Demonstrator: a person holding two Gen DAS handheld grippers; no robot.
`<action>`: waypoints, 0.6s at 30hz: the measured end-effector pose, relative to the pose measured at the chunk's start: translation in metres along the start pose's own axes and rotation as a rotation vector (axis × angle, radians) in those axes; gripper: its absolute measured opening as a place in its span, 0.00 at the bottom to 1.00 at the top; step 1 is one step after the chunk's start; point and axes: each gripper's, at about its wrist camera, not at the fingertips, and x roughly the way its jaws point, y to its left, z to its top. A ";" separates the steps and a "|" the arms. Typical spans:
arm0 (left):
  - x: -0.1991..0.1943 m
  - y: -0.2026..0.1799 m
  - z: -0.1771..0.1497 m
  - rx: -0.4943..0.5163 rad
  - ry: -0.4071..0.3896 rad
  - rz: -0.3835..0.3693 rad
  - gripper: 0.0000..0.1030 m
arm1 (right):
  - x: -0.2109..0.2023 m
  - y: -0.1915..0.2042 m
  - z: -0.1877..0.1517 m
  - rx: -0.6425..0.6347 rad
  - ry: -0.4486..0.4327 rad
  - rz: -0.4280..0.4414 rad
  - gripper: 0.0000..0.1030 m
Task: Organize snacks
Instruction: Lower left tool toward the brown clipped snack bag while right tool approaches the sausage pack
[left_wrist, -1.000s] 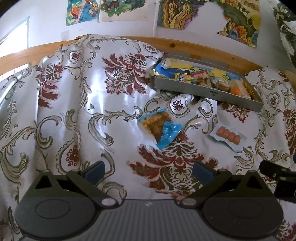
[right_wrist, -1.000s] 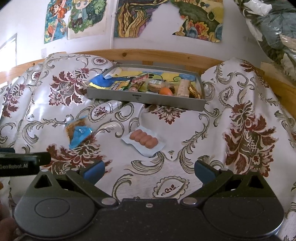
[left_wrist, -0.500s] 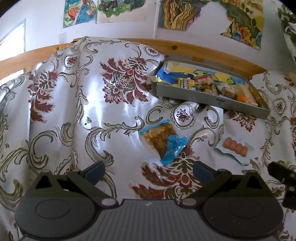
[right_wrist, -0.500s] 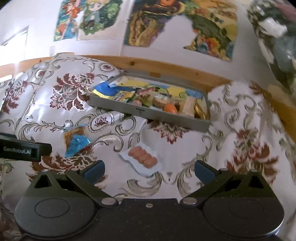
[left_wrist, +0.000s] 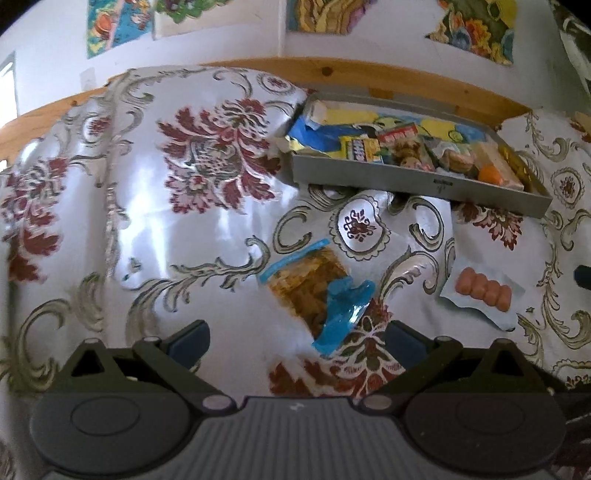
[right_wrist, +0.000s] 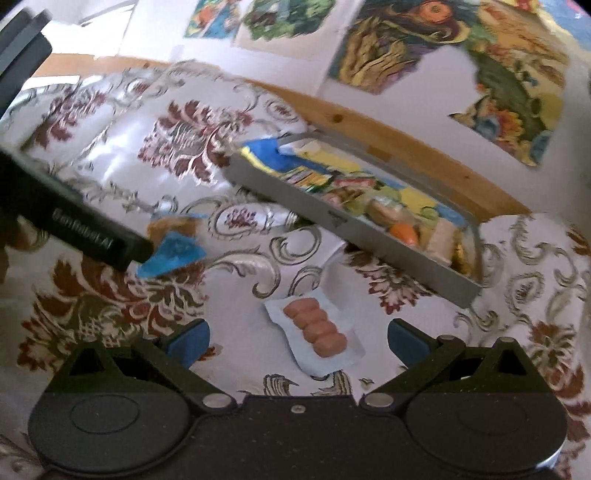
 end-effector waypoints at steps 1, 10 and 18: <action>0.003 -0.001 0.002 -0.001 0.005 -0.003 1.00 | 0.005 -0.002 0.000 0.000 0.006 0.002 0.98; 0.043 -0.003 0.020 -0.040 0.040 -0.035 1.00 | 0.049 -0.026 -0.004 0.033 0.036 0.036 0.95; 0.065 0.003 0.024 -0.110 0.082 -0.057 1.00 | 0.083 -0.043 -0.007 0.098 0.091 0.125 0.93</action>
